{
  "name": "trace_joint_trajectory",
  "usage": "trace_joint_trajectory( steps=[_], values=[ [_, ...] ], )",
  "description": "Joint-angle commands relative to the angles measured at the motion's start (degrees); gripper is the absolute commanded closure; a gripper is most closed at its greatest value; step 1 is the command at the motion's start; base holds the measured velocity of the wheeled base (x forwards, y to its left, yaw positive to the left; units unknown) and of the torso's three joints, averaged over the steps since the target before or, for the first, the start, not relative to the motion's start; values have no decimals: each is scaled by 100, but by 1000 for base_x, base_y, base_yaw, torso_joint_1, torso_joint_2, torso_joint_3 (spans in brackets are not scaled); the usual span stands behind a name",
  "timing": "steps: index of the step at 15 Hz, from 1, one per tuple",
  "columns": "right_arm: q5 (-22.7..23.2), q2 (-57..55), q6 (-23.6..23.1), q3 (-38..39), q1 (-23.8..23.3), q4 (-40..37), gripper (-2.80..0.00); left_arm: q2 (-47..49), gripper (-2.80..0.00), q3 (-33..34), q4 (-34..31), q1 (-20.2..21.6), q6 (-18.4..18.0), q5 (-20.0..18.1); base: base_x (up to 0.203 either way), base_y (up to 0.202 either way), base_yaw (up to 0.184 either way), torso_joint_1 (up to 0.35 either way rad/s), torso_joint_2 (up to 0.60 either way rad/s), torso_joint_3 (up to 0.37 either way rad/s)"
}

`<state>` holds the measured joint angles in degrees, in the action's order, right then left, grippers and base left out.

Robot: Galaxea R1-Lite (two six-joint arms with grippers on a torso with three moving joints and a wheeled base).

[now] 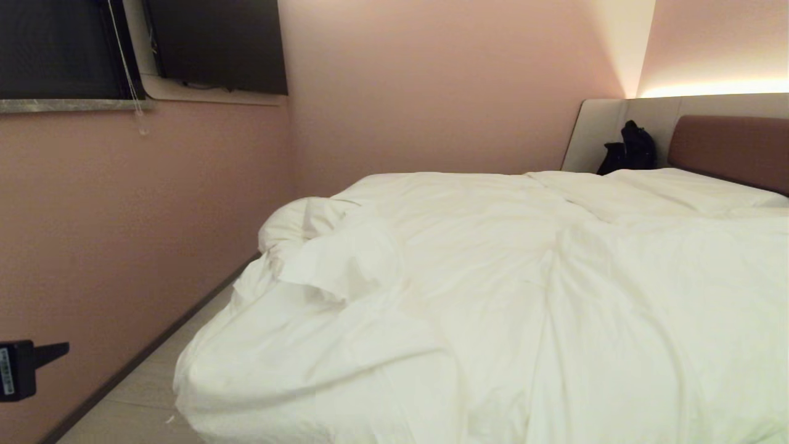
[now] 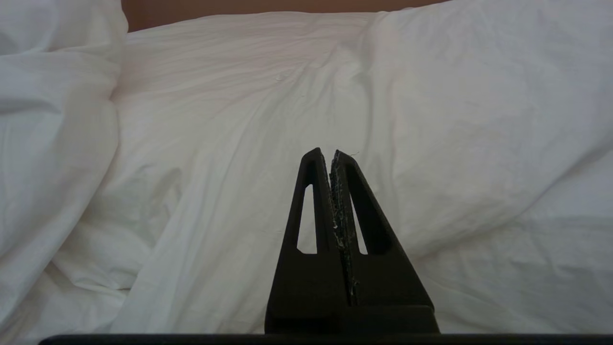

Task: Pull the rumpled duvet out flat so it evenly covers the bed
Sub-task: Flatten the corners of the folded blanket

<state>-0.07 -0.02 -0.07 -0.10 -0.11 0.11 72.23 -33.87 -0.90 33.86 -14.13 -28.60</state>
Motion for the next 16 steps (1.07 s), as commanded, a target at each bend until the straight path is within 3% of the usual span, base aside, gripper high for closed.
trace_joint_trajectory(
  steps=[1, 3, 8, 10, 11, 14, 16],
  values=[
    [-1, 2, -1, 1, 2, 6, 0, -2, 0, 174, -6, 70, -10, -29, 0, 0, 0, 0, 0, 0],
    [-1, 2, -1, 1, 2, 7, 0, -7, 0, 258, 2, 68, -10, -57, 0, 0, 0, 0, 0, 0],
    [-1, 2, -1, 1, 2, 6, 0, -150, 0, -13, -15, -45, -8, -570, 0, 0, 0, 0, 0, 0],
    [-1, 2, -10, 1, 2, -2, 0, -158, 0, -338, -12, -569, 121, -618, 0, 0, 0, 0, 0, 0],
    [-1, 2, -1, 1, 2, 7, 0, -142, -280, -570, -14, -871, 308, -607, 0, 0, 0, 0, 0, 0],
    [-1, 2, -1, 1, 2, 7, 0, 214, -280, -1436, -8, -1915, 1018, -576, 0, 0, 0, 0, 0, 0],
    [-1, 2, -1, 1, 2, -2, 0, 973, -280, -2009, 32, -2563, 1310, -568, 0, 0, 0, 0, 0, 0]
  ],
)
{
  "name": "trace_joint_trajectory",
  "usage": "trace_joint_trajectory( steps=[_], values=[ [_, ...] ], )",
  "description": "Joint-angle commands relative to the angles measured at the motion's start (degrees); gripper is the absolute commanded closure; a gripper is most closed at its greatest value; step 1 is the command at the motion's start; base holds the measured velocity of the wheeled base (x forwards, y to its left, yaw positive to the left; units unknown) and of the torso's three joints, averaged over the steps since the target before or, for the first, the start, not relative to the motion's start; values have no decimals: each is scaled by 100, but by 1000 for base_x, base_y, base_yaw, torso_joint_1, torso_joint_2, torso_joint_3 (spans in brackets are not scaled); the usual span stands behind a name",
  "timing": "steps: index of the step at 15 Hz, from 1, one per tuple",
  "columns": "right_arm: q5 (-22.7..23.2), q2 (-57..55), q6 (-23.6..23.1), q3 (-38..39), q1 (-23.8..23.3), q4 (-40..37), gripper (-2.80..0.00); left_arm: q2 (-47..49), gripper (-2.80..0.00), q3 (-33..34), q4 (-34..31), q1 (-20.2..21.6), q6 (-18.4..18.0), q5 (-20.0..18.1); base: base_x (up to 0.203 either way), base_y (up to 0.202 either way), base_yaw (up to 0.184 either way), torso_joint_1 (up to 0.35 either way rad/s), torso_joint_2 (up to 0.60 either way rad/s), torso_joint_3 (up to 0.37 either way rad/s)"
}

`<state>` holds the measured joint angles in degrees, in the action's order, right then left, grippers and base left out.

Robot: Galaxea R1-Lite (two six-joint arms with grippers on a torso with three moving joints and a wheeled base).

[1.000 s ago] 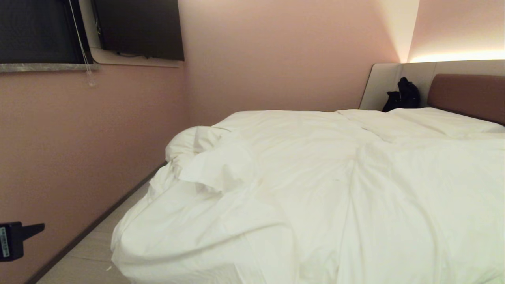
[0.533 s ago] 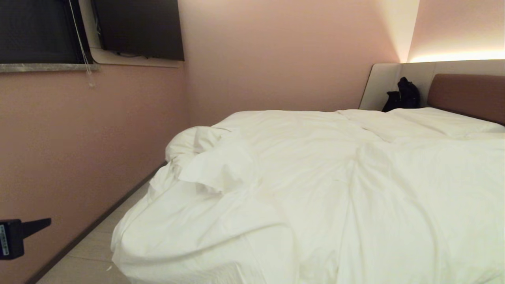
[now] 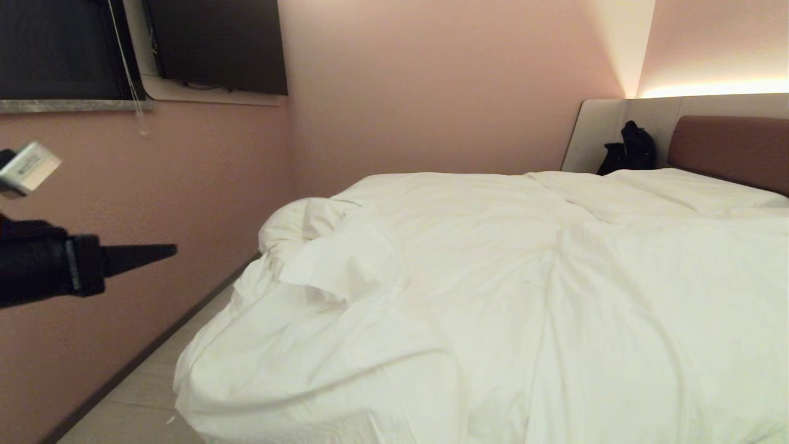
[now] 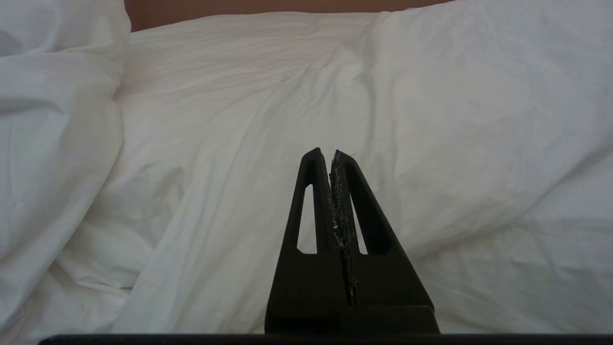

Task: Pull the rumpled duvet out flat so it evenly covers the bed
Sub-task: Flatten the corners of the folded blanket

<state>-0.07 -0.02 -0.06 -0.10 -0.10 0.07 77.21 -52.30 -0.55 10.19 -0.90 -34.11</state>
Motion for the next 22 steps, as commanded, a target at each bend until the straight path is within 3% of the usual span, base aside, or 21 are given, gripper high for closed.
trace_joint_trajectory(
  steps=[1, 3, 6, 7, 8, 22],
  values=[
    [-1, 2, -3, 1, 0, 2, 0, 1011, -280, -553, 14, -491, 159, -14, 0, 0, 0, 0, 0, 0],
    [-1, 2, -4, 1, 1, 3, 0, 1967, -280, -1480, 32, -925, 631, -17, 0, 0, 0, 0, 0, 0],
    [-1, 2, -3, 1, -2, 10, 0, 3116, -280, -2790, 12, -1413, 1668, -36, 0, 0, 0, 0, 0, 0],
    [-1, 2, -3, 1, 1, 10, 0, 3391, -280, -3076, -13, -1546, 2183, -60, 0, 0, 0, 0, 0, 0],
    [-1, 2, -3, 1, 1, 1, 0, 3557, -280, -3183, -35, -1614, 2407, -67, 0, 0, 0, 0, 0, 0],
    [-1, 2, -3, 1, 0, 9, 0, 4441, -280, -3357, -204, -1513, 2457, 166, 0, 0, 0, 0, 0, 0]
  ],
)
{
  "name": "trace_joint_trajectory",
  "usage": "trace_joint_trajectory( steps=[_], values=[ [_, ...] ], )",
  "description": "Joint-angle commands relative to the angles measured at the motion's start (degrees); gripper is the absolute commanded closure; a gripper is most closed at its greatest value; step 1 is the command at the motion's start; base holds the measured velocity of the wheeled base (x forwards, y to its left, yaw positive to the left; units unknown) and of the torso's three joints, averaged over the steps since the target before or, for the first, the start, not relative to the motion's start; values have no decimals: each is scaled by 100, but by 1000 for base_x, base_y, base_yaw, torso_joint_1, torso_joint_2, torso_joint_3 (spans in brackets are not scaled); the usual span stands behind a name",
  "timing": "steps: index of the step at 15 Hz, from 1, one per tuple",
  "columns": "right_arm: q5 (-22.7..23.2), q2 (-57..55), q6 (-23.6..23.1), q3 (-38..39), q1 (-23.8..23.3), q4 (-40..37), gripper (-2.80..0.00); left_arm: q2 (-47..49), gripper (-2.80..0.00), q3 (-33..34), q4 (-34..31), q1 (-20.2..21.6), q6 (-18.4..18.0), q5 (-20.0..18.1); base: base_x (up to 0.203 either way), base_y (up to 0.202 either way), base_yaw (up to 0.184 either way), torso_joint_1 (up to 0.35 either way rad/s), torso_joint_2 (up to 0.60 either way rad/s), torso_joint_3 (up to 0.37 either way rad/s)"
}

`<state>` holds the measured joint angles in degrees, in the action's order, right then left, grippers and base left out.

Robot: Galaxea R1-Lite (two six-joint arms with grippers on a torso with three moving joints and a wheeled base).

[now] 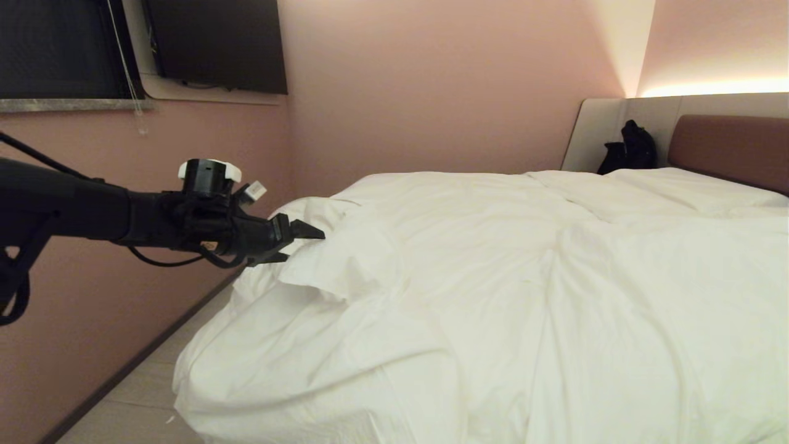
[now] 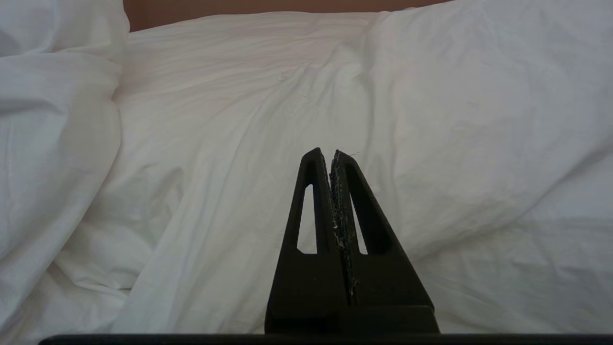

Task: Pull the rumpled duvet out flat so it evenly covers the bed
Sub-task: Flatten the corners of the folded blanket

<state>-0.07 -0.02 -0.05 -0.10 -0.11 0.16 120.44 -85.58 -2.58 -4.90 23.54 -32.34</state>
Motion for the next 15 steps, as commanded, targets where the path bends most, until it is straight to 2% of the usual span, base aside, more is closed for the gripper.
trace_joint_trajectory(
  steps=[1, 5, 13, 15],
  values=[
    [-1, 2, -4, 1, -4, -4, 0, 181, -280, -103, -5, -11, 19, -19, 0, 0, 0, 0, 0, 0],
    [-1, 2, -4, 1, -4, -5, 0, 208, -280, -160, -5, -105, 37, -74, 0, 0, 0, 0, 0, 0],
    [-1, 2, -4, 1, -7, -7, 0, 117, -280, -121, -5, -737, 72, -106, 0, 0, 0, 0, 0, 0],
    [-1, 2, -4, 1, 2, -7, 0, 171, -280, -157, 8, -761, 79, -97, 0, 0, 0, 0, 0, 0]
  ],
)
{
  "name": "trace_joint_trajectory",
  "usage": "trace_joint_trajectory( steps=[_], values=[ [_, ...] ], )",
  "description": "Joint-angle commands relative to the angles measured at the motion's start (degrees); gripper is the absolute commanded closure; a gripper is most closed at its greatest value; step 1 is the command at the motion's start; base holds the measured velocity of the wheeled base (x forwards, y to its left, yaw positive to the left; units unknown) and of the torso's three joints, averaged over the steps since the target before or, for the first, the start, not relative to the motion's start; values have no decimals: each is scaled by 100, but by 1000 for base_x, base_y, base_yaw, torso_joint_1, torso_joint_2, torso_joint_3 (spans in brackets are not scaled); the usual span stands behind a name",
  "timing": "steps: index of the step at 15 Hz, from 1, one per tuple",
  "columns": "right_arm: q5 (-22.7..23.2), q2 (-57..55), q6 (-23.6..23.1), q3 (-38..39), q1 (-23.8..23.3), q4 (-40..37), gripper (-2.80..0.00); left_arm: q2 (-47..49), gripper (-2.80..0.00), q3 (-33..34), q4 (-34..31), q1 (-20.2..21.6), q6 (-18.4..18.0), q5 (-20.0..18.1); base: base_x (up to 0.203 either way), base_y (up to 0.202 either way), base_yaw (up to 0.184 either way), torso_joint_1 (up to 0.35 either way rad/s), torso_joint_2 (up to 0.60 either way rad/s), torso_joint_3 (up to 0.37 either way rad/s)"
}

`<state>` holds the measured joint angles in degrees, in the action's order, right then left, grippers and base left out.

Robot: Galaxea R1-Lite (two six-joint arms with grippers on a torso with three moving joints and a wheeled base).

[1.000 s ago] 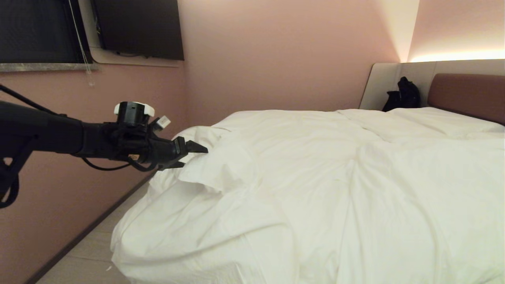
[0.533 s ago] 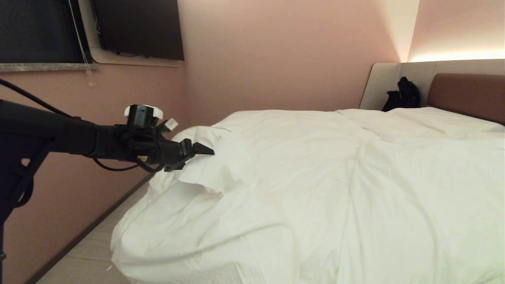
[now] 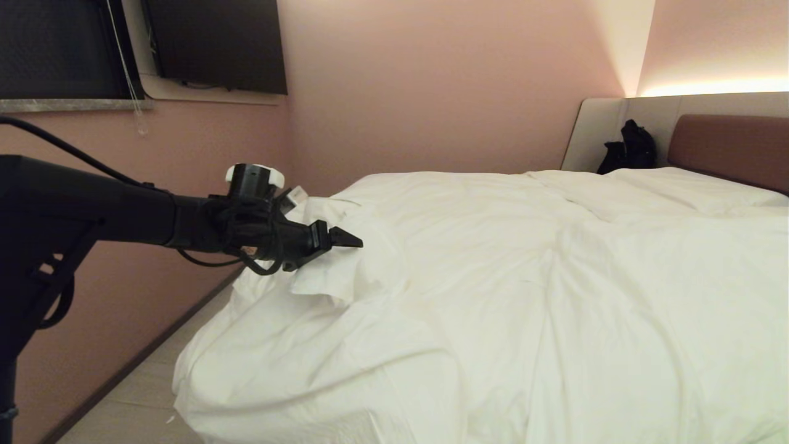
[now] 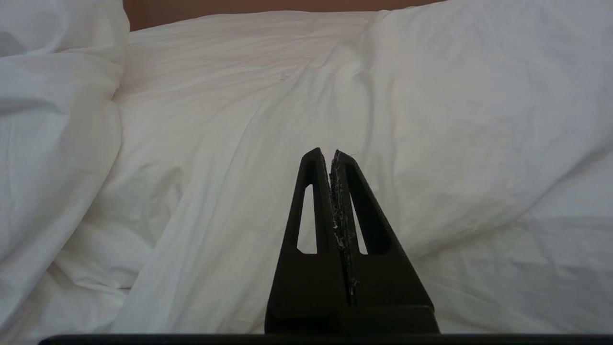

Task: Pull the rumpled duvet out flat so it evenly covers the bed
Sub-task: Flatten the corners of the folded blanket

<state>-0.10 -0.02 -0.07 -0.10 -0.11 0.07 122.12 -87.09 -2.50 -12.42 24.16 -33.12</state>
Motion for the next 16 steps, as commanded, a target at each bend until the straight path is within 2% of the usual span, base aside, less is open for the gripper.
trace_joint_trajectory(
  steps=[1, 8, 9, 16],
  values=[
    [1, 2, -1, 1, 2, 2, 0, 117, -280, -52, 17, -20, 11, -12, 0, 0, 0, 0, 0, 0],
    [1, 2, -1, 1, -5, 10, 0, 365, -280, -178, 19, -23, 3, 43, 0, 0, 0, 0, 0, 0],
    [1, 2, -1, 1, 2, 11, 0, 367, 0, -174, 26, -23, -4, 43, 0, 0, 0, 0, 0, 0],
    [1, 2, -1, 10, -7, 11, 0, 295, 0, -115, 21, -23, -43, 43, 0, 0, 0, 0, 0, 0]
  ],
)
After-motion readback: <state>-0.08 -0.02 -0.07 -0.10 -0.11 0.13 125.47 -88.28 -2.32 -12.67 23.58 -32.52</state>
